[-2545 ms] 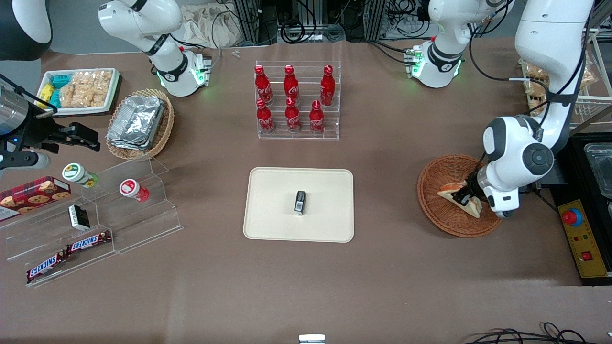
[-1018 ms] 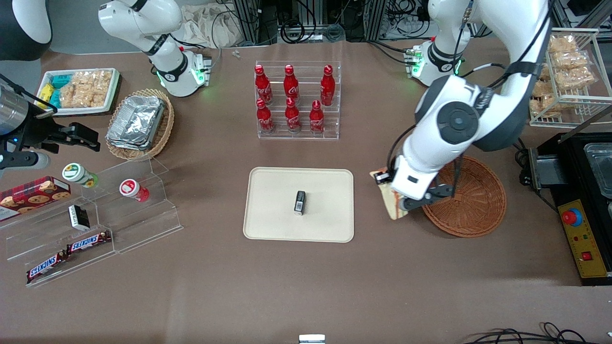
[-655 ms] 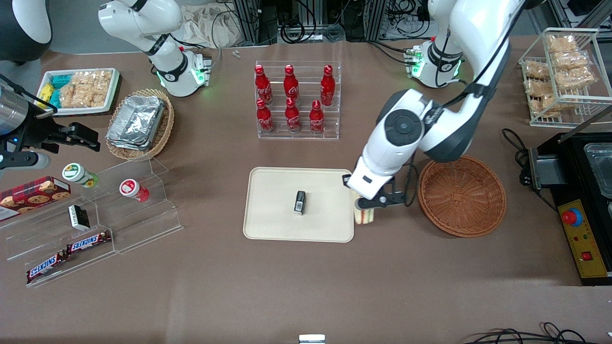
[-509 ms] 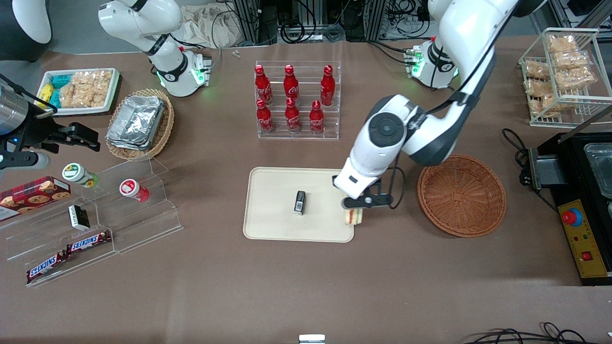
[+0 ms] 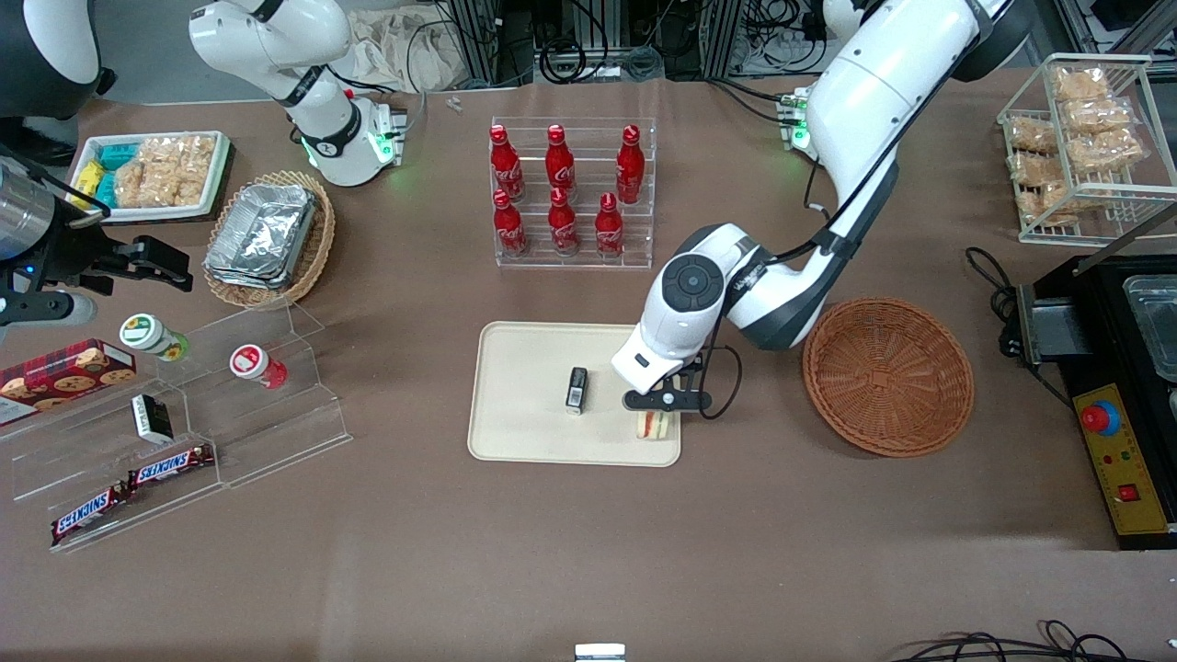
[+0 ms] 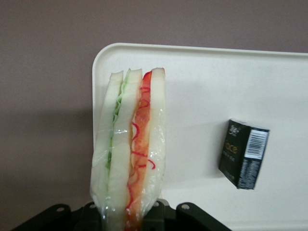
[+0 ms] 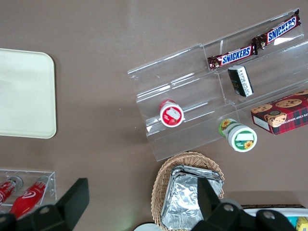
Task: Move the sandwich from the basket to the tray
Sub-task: 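Lower the sandwich onto the tray beside the black box and release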
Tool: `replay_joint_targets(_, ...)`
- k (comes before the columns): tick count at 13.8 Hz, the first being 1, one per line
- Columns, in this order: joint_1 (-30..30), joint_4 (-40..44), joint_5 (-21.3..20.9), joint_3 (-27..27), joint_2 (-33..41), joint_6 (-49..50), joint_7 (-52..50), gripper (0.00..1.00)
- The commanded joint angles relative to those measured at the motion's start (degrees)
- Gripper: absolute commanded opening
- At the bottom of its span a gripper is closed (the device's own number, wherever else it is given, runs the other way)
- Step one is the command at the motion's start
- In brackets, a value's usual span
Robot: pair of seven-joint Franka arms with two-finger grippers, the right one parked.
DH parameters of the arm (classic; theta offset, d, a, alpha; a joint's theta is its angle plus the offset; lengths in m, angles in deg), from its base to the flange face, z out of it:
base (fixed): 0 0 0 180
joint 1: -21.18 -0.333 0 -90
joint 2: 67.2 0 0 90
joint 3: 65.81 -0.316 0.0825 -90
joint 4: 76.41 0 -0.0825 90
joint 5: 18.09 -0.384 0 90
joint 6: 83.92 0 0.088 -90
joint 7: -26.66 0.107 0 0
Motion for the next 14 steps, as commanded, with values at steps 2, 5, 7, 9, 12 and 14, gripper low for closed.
replay_joint_targets(2,0.7,2.0,-1.5,-0.7,-3.5,-0.7,0.2,0.0)
replay_joint_targets(5,0.6,1.5,-1.5,-0.7,-3.9,-0.5,0.1,0.14)
replay_joint_targets(7,0.6,1.5,-1.5,-0.8,-4.1,-0.4,0.1,0.99)
replay_joint_targets(9,0.5,1.7,-1.5,-0.8,-3.9,-0.4,0.1,1.0)
replay_joint_targets(12,0.5,2.4,-1.3,-0.7,-3.1,0.1,-2.7,1.0)
replay_joint_targets(14,0.3,2.7,-1.5,-0.7,-0.8,0.2,-3.7,1.0)
